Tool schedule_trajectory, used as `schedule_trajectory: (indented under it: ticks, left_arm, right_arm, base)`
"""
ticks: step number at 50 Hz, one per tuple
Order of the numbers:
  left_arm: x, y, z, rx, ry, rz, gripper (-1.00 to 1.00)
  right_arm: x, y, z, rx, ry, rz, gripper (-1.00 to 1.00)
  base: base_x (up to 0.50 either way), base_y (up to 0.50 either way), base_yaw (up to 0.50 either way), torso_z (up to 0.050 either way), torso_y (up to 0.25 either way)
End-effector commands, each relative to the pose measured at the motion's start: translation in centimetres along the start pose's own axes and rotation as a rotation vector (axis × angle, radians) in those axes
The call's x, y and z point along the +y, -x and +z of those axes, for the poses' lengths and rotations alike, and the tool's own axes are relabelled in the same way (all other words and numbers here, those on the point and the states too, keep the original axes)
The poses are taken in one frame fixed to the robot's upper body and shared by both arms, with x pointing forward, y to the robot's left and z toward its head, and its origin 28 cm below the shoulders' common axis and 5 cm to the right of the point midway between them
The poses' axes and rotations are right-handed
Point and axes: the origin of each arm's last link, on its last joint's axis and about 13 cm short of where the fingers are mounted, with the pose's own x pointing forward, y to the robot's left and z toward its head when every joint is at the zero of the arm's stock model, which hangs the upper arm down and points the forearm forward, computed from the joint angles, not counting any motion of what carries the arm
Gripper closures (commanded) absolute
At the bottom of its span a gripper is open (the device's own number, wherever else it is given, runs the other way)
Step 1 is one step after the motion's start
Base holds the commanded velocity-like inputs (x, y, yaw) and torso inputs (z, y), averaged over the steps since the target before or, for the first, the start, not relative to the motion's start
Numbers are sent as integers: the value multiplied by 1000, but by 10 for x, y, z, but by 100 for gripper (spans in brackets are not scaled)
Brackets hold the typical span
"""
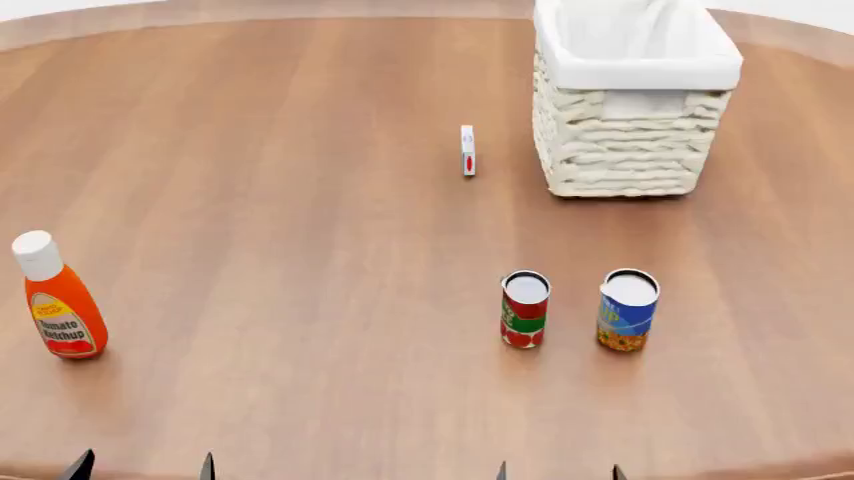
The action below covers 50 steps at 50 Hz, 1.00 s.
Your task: Pick up the alphabet soup and the cream cheese box, and put them in the basket.
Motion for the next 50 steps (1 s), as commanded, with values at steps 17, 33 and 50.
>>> schedule_trajectory:
  ticks: [17, 33, 50]
  left_arm:
    - [0, 4, 28, -108, -13, 2, -100]
    - [4, 28, 109, -425, -3, 22, -100]
    - [10, 47, 145, -646, 3, 41, -100]
  right_arm:
    - [0, 2, 26, -78, 48, 0, -100]
    - [1, 34, 110, -356, 157, 10, -100]
    - [5, 52, 137, -483, 231, 24, -100]
  base:
    - [0, 0, 0, 0, 0]
    - [0, 0, 0, 0, 0]
    - [0, 0, 0, 0, 0]
